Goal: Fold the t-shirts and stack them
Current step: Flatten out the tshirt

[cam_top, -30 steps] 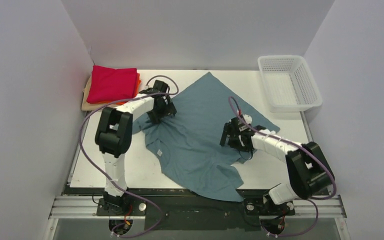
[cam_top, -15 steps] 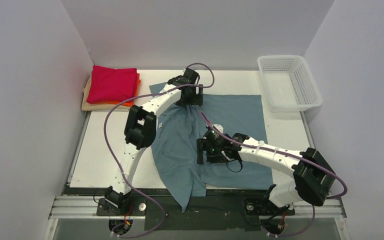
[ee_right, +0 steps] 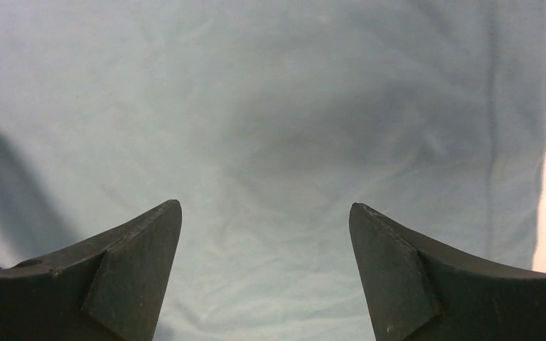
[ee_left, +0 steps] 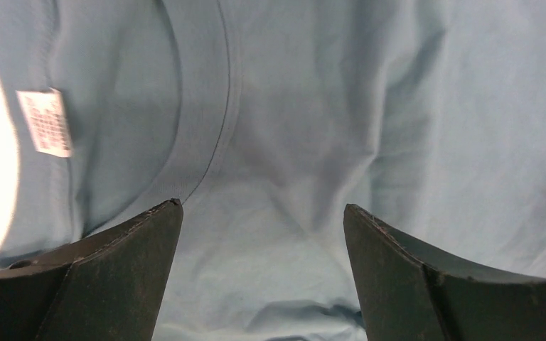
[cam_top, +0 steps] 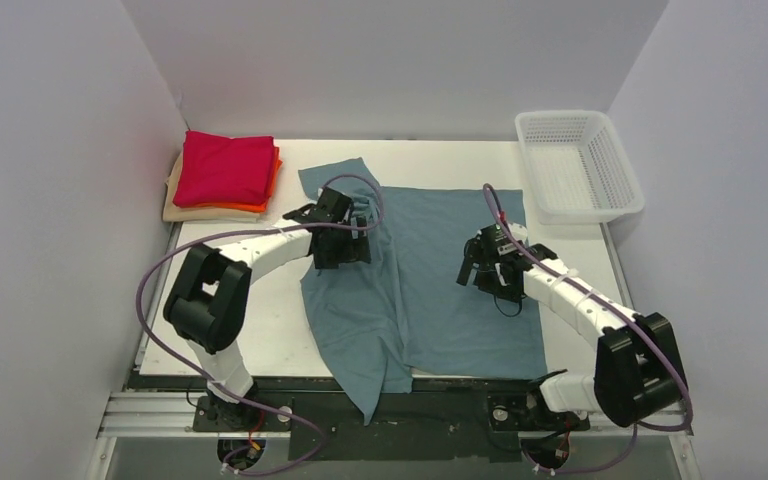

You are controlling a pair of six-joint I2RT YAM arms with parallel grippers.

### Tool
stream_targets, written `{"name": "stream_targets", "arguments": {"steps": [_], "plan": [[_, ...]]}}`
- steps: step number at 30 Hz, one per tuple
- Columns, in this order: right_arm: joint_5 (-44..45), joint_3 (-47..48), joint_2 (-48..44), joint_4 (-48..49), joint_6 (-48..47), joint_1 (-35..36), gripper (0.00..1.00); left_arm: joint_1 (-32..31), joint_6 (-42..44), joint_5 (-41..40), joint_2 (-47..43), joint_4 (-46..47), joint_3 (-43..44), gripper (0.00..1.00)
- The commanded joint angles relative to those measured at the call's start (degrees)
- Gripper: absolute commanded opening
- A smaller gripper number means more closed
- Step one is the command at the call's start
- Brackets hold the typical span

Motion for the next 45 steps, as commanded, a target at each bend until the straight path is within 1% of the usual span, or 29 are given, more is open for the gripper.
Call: {"name": "stream_targets", "arguments": {"steps": [1,4,6,8,10,13,14,16,18,20,22,24,25,26,28,32,35,38,41,45], "plan": [[4.5,1.3,5.3,-0.6,-2.9,-2.4,0.82,-0.1,-4.3,3.5,3.0,6.3,-3.4,0.94],[6.5,2.2,9.2,0.6,-2.3,-2.7,0.82,0.3,-5.1,0.1,3.5,4.5,-5.3,0.94],[5.0,1.9,12.5,1.2,-1.3,-2.8,0.82,1.3,-5.7,-1.3,3.0,3.5,-7.3,0.94],[2.3,0.3,13.5,3.4,-0.1,-2.7,0.82,3.0,-6.6,-2.0,2.0,2.3,-10.1,0.94],[-0.1,-1.6,13.6,4.8,1.4,-2.2,0.82,5.1,-7.6,-3.7,0.5,0.4,-13.2,0.94],[-1.3,-4.5,13.1,5.5,4.3,-0.8,0.82,9.6,-8.9,-6.9,-3.6,-3.3,-19.0,0.94],[-1.8,-5.0,12.8,6.0,5.1,0.0,0.82,10.7,-9.2,-8.5,-4.5,-4.3,-19.7,0.94],[-3.1,-6.7,12.3,7.5,7.4,1.5,0.82,15.4,-9.7,-11.6,-7.2,-9.2,-21.1,0.94],[-3.4,-7.6,11.6,8.4,9.7,3.6,0.82,17.5,-10.0,-14.0,-10.9,-11.6,-21.4,0.95],[-3.4,-7.4,10.8,8.6,11.4,5.6,0.82,18.1,-9.9,-14.6,-13.1,-13.3,-19.9,0.96],[-2.6,-6.0,9.3,8.2,12.3,6.8,0.82,18.2,-9.3,-15.6,-14.7,-14.8,-16.6,0.96],[-0.4,-3.6,7.7,6.8,11.9,7.0,0.83,18.1,-8.0,-15.2,-15.3,-15.2,-12.3,0.96],[2.1,-2.6,7.1,6.1,11.0,7.0,0.83,18.0,-7.6,-14.7,-15.3,-15.2,-9.2,0.96],[3.5,0.0,6.5,4.4,10.4,6.6,0.83,17.7,-6.4,-13.4,-15.0,-14.3,-7.8,0.97],[6.0,4.2,6.0,2.3,8.2,5.6,0.83,17.0,-4.9,-11.8,-13.7,-13.1,-1.8,0.97],[6.2,11.4,7.7,0.3,3.3,1.1,0.83,16.1,-2.7,-10.3,-9.0,-11.5,5.5,0.97],[4.8,15.9,12.8,0.1,-0.8,-1.0,0.83,16.1,-1.3,-10.0,-4.4,-10.8,8.6,0.97],[2.7,22.3,18.8,0.0,-4.8,-1.2,0.83,16.5,0.4,-11.0,1.7,-10.8,12.9,0.97],[1.6,27.1,26.6,-1.1,-5.3,-1.7,0.83,17.4,1.8,-8.9,6.8,-10.4,16.4,0.97],[0.9,31.4,33.0,-1.9,-4.9,-2.3,0.82,17.5,3.3,-9.3,14.1,-10.3,20.2,0.97]]}}
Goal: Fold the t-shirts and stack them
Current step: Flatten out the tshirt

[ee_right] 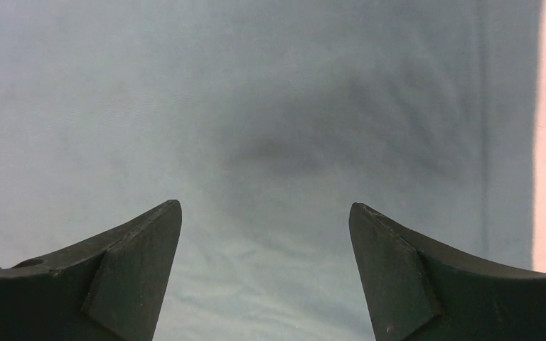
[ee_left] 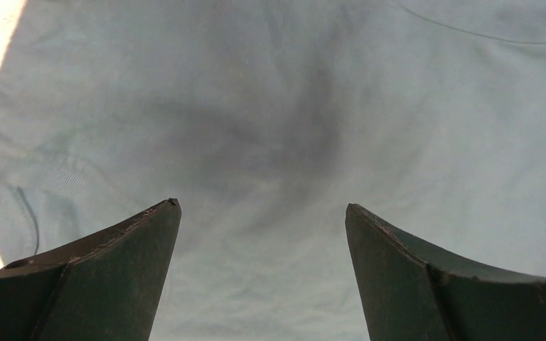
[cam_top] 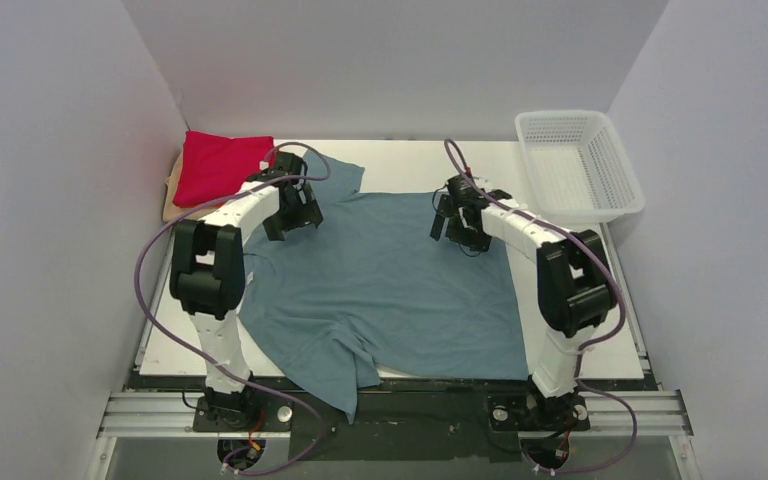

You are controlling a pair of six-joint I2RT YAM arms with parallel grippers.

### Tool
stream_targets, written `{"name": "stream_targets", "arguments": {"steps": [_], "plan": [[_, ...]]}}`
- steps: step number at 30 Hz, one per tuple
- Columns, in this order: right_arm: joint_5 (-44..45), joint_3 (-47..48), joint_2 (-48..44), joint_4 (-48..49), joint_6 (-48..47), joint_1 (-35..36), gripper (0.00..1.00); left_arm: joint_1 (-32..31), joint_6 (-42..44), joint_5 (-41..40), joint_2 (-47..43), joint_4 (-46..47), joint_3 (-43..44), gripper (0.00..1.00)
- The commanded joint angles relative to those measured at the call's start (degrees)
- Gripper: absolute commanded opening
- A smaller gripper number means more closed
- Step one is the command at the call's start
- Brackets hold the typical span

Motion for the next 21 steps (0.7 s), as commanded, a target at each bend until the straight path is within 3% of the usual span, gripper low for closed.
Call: {"name": "stream_targets", "arguments": {"steps": [1,13,21], "plan": [[-1.1,3.9,5.2,-4.7,-1.2,-1.0,0.82,0.7,3.3,0.6,5.3,0.4,6.4,0.97],[-7.5,6.8,16.0,-7.5,3.6,-10.6,0.82,0.7,6.8,6.8,18.8,1.6,18.3,0.97],[-7.6,23.0,24.6,-14.4,2.9,-15.5,0.82,0.6,9.7,12.9,29.4,-0.3,35.1,0.97]]}}
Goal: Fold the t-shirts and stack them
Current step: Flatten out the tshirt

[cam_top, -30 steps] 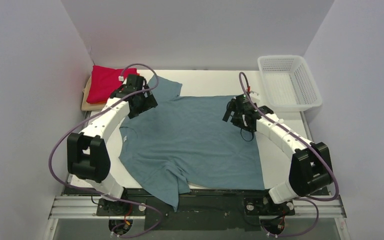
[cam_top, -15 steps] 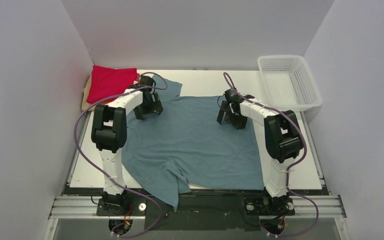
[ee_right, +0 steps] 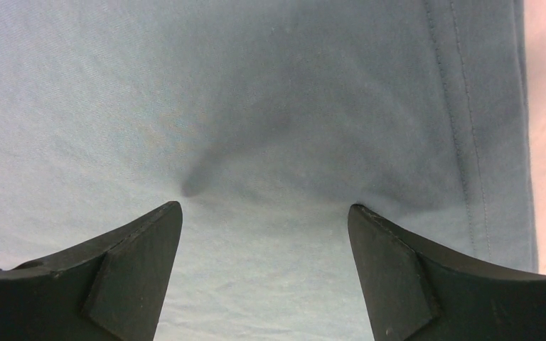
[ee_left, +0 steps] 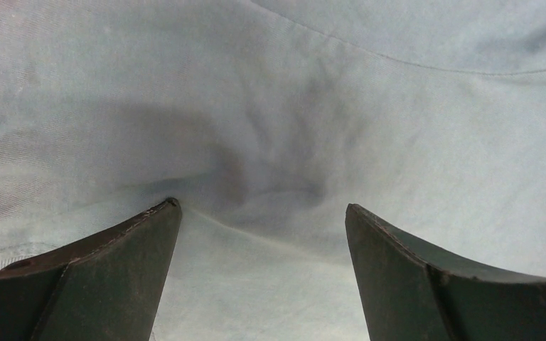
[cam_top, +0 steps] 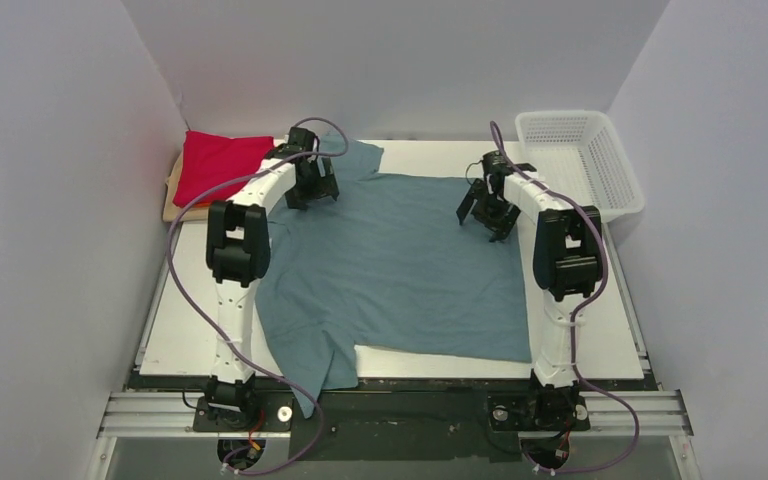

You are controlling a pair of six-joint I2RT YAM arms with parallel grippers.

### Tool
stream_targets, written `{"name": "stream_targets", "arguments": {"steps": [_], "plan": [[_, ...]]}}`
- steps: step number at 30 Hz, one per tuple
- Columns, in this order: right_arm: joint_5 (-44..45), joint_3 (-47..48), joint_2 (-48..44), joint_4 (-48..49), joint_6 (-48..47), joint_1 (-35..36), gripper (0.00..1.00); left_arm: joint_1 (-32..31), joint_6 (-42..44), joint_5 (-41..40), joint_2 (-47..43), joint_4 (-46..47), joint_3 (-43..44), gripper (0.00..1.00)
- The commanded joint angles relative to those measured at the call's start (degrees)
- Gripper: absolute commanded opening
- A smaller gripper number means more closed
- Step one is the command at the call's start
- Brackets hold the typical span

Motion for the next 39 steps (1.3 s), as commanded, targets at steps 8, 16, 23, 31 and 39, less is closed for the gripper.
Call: {"name": "stream_targets", "arguments": {"steps": [8,16,23,31,39], "plan": [[2.6,23.4,15.4,-12.1,-0.4,-4.9,0.84,0.2,4.6,8.3,14.9,-3.9,24.5,0.97],[2.4,27.0,11.9,-13.7,-4.6,-3.9,0.84,0.2,5.9,8.5,9.1,-4.3,24.8,0.97],[7.5,12.5,-7.3,-13.2,-5.0,0.1,0.89,-2.0,1.0,3.7,-10.8,-8.4,10.6,0.97],[10.8,-18.7,-33.1,-6.3,-0.8,5.3,0.94,-13.0,-11.4,-11.7,-47.8,-3.0,-36.7,0.97],[11.7,-42.1,-55.6,-4.8,1.2,5.9,0.95,-31.8,-30.9,-14.5,-68.4,-18.6,-62.2,0.97]]}}
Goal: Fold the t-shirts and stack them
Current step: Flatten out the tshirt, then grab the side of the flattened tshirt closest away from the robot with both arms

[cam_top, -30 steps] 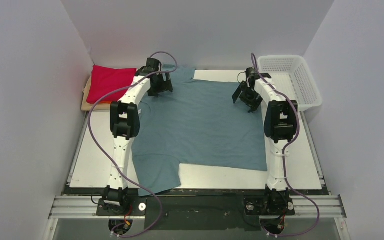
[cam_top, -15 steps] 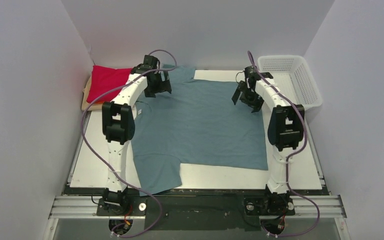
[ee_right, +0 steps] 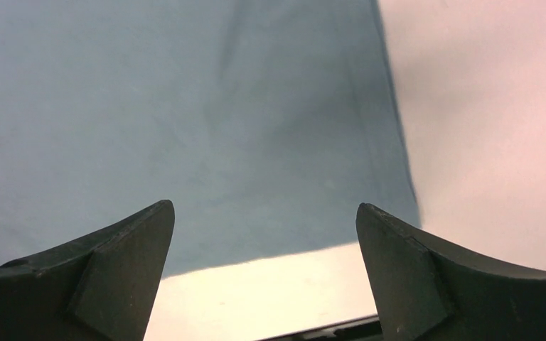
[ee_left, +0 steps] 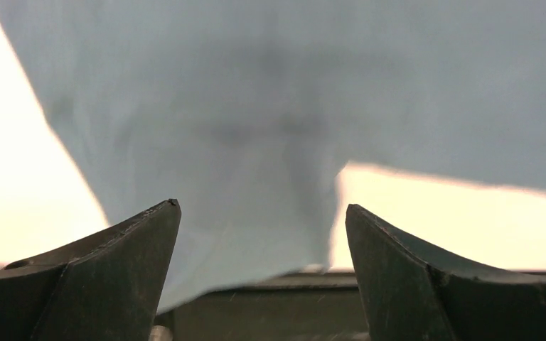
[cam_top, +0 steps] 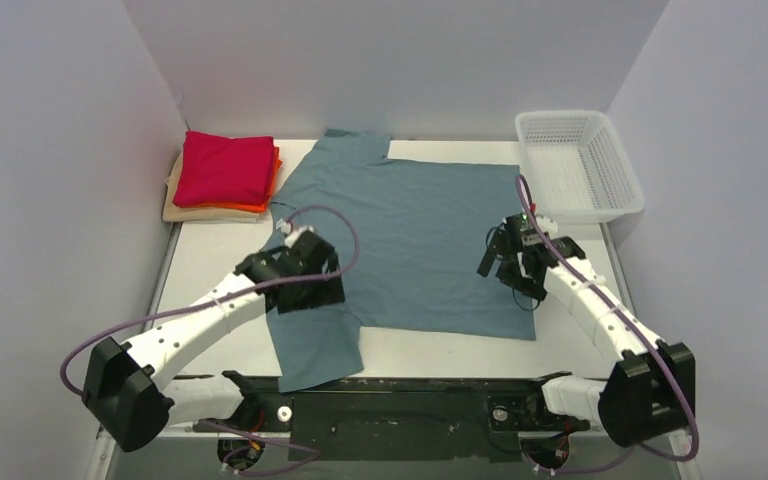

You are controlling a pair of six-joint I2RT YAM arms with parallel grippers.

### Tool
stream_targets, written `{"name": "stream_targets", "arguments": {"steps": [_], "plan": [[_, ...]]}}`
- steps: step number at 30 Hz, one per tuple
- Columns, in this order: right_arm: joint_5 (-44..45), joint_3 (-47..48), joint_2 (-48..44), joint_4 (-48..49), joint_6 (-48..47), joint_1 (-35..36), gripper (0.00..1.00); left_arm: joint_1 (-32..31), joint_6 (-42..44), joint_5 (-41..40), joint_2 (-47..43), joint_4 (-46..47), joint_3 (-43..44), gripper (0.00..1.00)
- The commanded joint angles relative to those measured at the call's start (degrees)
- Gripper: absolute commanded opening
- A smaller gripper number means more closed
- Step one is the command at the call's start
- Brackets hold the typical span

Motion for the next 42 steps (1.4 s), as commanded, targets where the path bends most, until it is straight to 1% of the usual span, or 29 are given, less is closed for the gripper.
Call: {"name": "stream_targets", "arguments": {"steps": [1,2,3,5,6,7,10,11,14,15,16,19,20,21,22,25,27,28,29,30,35,37,40,41,42], "plan": [[3.0,-9.1,-10.6,-1.0,1.5,-0.4,0.95,-10.0,-18.8,-2.3,-6.5,-13.7,-12.1,0.97],[3.6,-10.1,-11.7,-1.3,1.3,-0.7,0.95,-11.8,-21.3,-2.0,-8.8,-15.2,-13.6,0.97],[4.0,-11.7,-13.5,-2.2,1.2,-0.8,0.95,-15.0,-25.9,-1.4,-10.1,-17.5,-16.5,0.95],[4.1,-13.6,-14.9,-3.1,1.1,-1.2,0.94,-18.7,-31.3,-0.1,-13.6,-18.8,-20.6,0.91],[3.7,-14.2,-15.2,-3.2,1.0,-1.3,0.94,-20.0,-32.7,0.8,-16.0,-18.7,-21.8,0.89],[3.3,-15.3,-15.6,-3.1,1.2,-1.4,0.94,-20.3,-34.7,1.2,-18.3,-18.1,-24.3,0.85],[3.2,-17.1,-16.2,-3.1,1.6,-1.5,0.93,-20.6,-36.8,2.7,-21.9,-15.4,-28.6,0.78],[3.3,-17.3,-16.4,-3.1,1.7,-1.6,0.93,-20.6,-36.7,3.1,-23.1,-13.2,-30.3,0.77],[3.5,-18.1,-18.0,-3.3,1.9,-2.0,0.92,-20.6,-36.6,6.0,-23.9,-9.3,-33.6,0.72],[3.4,-18.2,-18.3,-3.5,2.0,-2.2,0.92,-20.6,-36.7,6.3,-23.7,-9.2,-34.1,0.71],[3.4,-18.2,-19.1,-3.5,2.1,-2.3,0.92,-20.5,-36.7,6.4,-23.7,-9.3,-34.5,0.66],[3.2,-18.3,-20.0,-3.6,2.2,-2.7,0.92,-20.5,-37.3,4.3,-22.7,-10.9,-34.1,0.59],[3.0,-18.3,-20.3,-3.8,2.3,-2.8,0.92,-20.5,-37.7,3.2,-22.5,-11.4,-33.6,0.54],[2.7,-18.4,-20.4,-3.9,2.4,-2.8,0.91,-20.5,-37.7,2.1,-22.3,-11.4,-33.4,0.52],[2.7,-18.6,-20.7,-3.9,2.6,-2.9,0.91,-20.5,-38.0,1.5,-22.2,-11.3,-32.9,0.46],[2.4,-18.8,-20.9,-4.4,2.7,-2.9,0.91,-20.4,-37.5,-0.1,-21.6,-10.9,-31.0,0.34],[2.4,-18.7,-21.0,-5.4,2.5,-2.9,0.90,-20.4,-37.3,-0.8,-21.1,-12.0,-29.4,0.18],[2.6,-18.7,-21.3,-5.7,2.3,-3.0,0.90,-20.4,-37.2,-1.2,-20.6,-13.1,-28.3,0.14],[2.6,-18.8,-21.5,-6.6,2.3,-3.0,0.90,-20.4,-37.2,-2.1,-20.3,-13.6,-27.8,0.04],[2.8,-18.8,-22.2,-7.2,2.3,-3.0,0.90,-20.4,-37.2,-2.5,-20.0,-14.6,-26.9,0.00],[4.5,-19.9,-26.3,-13.9,3.7,-3.5,0.88,-20.4,-34.9,-3.5,-19.6,-14.6,-23.3,0.00],[5.3,-20.3,-28.4,-15.0,7.7,-3.2,0.87,-20.4,-34.3,-3.4,-19.9,-14.0,-22.5,0.00],[4.8,-21.6,-30.0,-14.6,12.3,-5.5,0.86,-20.4,-33.9,-3.1,-21.3,-13.5,-22.1,0.00],[4.5,-23.3,-30.4,-12.5,13.6,-5.9,0.85,-20.4,-33.9,-3.0,-21.7,-13.1,-22.2,0.00],[3.9,-24.5,-30.4,-10.8,14.1,-6.5,0.82,-20.4,-33.9,-3.1,-22.4,-12.8,-22.4,0.00]]}}
